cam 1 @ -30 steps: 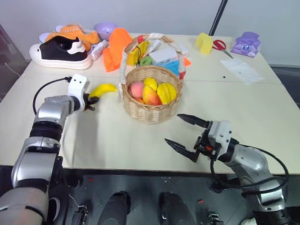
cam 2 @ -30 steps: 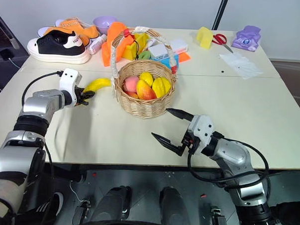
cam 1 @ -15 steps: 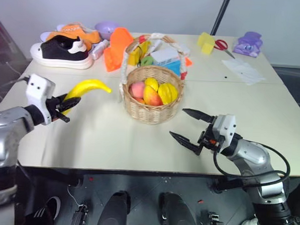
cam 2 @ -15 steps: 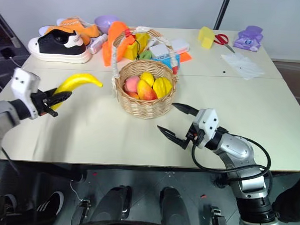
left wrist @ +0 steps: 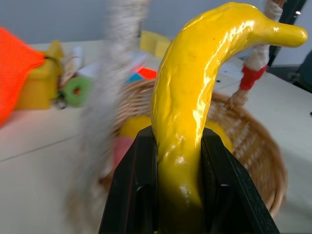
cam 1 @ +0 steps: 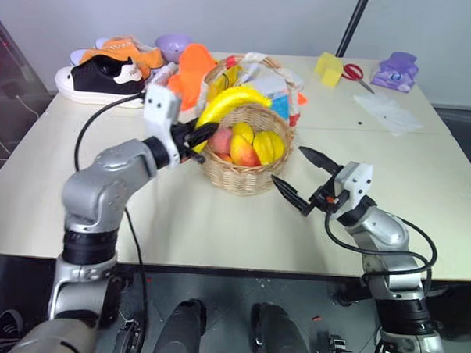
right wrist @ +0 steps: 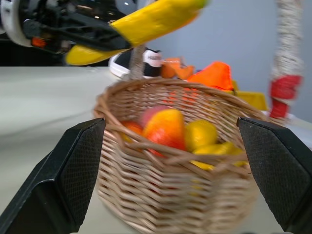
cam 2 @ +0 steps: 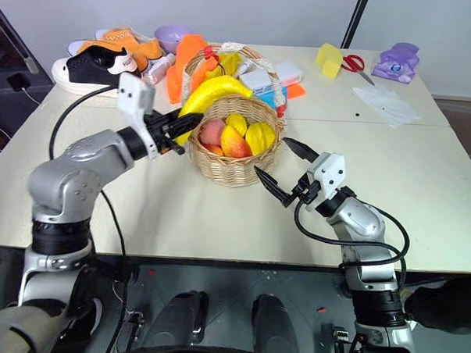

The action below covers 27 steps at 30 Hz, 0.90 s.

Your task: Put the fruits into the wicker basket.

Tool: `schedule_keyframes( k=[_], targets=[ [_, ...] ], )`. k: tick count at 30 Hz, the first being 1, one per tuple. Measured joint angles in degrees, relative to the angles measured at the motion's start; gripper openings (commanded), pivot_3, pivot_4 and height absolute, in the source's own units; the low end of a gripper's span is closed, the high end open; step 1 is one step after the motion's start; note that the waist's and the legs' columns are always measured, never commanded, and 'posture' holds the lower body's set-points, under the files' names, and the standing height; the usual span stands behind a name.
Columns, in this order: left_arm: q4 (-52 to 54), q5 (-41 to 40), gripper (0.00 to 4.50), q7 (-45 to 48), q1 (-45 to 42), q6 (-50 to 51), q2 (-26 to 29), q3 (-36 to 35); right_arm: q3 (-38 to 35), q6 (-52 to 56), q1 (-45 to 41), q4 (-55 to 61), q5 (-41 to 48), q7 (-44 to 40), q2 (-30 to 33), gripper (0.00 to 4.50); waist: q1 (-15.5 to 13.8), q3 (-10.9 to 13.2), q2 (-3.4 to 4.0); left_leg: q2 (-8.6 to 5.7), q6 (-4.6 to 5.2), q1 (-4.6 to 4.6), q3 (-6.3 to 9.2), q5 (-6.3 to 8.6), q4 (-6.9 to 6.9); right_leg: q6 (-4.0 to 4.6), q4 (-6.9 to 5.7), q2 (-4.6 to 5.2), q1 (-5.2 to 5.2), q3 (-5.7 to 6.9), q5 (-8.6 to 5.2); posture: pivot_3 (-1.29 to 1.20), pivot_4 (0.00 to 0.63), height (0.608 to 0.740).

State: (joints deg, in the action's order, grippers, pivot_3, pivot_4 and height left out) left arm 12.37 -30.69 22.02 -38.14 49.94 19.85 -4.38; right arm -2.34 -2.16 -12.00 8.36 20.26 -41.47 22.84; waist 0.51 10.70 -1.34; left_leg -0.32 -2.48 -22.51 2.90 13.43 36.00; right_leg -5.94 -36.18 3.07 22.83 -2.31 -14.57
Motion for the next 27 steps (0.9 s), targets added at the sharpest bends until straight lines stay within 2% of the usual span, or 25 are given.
schedule_keyframes(
  k=[5, 7, 9, 10, 11, 18, 22, 25, 27],
  targets=[
    [-6.1, 3.5, 0.49, -2.0, -3.4, -1.5, -3.5, 4.0, 0.9, 0.0, 0.4, 1.0, -0.7, 1.7, -1.7, 4.5, 0.6, 0.0, 0.02, 0.08, 0.0, 0.02, -0.09, 0.0, 0.01, 0.01, -0.01, -0.15, 0.02, -0.07, 0.0, 0.0, 0.15, 0.74],
    [-7.9, 4.8, 1.54, -2.9, -3.7, -2.3, -4.1, 3.9, 0.9, 0.0, 0.4, 1.2, -0.9, 2.1, -1.7, 4.5, 0.5, 0.0, 0.02, 0.08, 0.0, 0.02, -0.1, 0.0, 0.04, 0.01, -0.01, -0.15, 0.01, -0.08, 0.0, 0.0, 0.15, 0.74],
    [-8.6, 5.1, 2.38, -3.0, -3.6, -3.1, -4.6, 3.5, 0.9, 0.0, 0.4, 1.4, -1.0, 2.3, -1.7, 4.5, 0.3, 0.0, 0.01, 0.08, 0.0, 0.01, -0.12, 0.0, 0.07, 0.01, 0.0, -0.14, 0.0, -0.08, 0.0, 0.0, 0.15, 0.74],
    [-8.5, 5.1, 3.01, -2.7, -3.7, -3.2, -4.7, 3.4, 0.9, 0.0, 0.4, 1.5, -1.0, 2.4, -1.7, 4.5, 0.3, 0.0, 0.01, 0.08, 0.0, 0.01, -0.13, 0.0, 0.07, 0.01, 0.0, -0.13, -0.01, -0.08, 0.0, 0.0, 0.15, 0.74],
    [-8.2, 5.0, 3.36, -2.1, -3.6, -3.0, -4.8, 3.6, 0.9, 0.0, 0.4, 1.5, -1.0, 2.4, -1.7, 4.5, 0.3, 0.0, 0.01, 0.08, 0.0, 0.01, -0.14, 0.0, 0.08, 0.01, 0.01, -0.13, -0.01, -0.09, 0.0, 0.0, 0.15, 0.74],
    [-1.2, 3.8, 3.36, -0.6, -0.3, -1.7, -4.9, 4.3, 1.2, 0.2, 0.0, 1.6, -1.0, 2.8, -1.7, 4.5, 0.4, 0.0, 0.02, 0.09, 0.0, 0.02, -0.15, 0.0, 0.07, 0.01, 0.0, -0.12, 0.0, -0.11, 0.0, 0.0, 0.15, 0.74],
    [6.7, 1.2, 3.36, 2.7, 3.9, -1.4, 0.3, 2.2, 1.0, 1.2, -0.9, 1.4, -1.0, 3.8, -1.8, 4.5, 0.8, 0.0, 0.06, 0.16, 0.0, 0.04, -0.15, 0.0, 0.0, 0.03, -0.03, -0.18, 0.07, -0.14, 0.0, 0.0, 0.15, 0.74],
    [11.9, -0.3, 3.36, 7.2, 11.6, -2.8, 7.2, -1.3, -0.2, 3.7, -4.6, 0.5, -1.1, 7.3, -2.0, 4.5, 1.1, 0.1, 0.16, 0.21, 0.0, 0.07, -0.15, 0.0, -0.02, 0.06, -0.04, -0.2, 0.12, -0.27, -0.01, 0.0, 0.15, 0.74],
    [12.3, -1.3, 3.36, 8.9, 15.4, -3.6, 9.5, -4.8, -1.4, 5.6, -6.8, -0.5, -1.6, 9.4, -1.9, 4.5, 0.6, 0.1, 0.16, 0.2, 0.0, 0.05, -0.17, 0.0, 0.01, 0.24, -0.03, -0.19, 0.12, -0.24, -0.09, 0.0, 0.15, 0.74]
  ],
)
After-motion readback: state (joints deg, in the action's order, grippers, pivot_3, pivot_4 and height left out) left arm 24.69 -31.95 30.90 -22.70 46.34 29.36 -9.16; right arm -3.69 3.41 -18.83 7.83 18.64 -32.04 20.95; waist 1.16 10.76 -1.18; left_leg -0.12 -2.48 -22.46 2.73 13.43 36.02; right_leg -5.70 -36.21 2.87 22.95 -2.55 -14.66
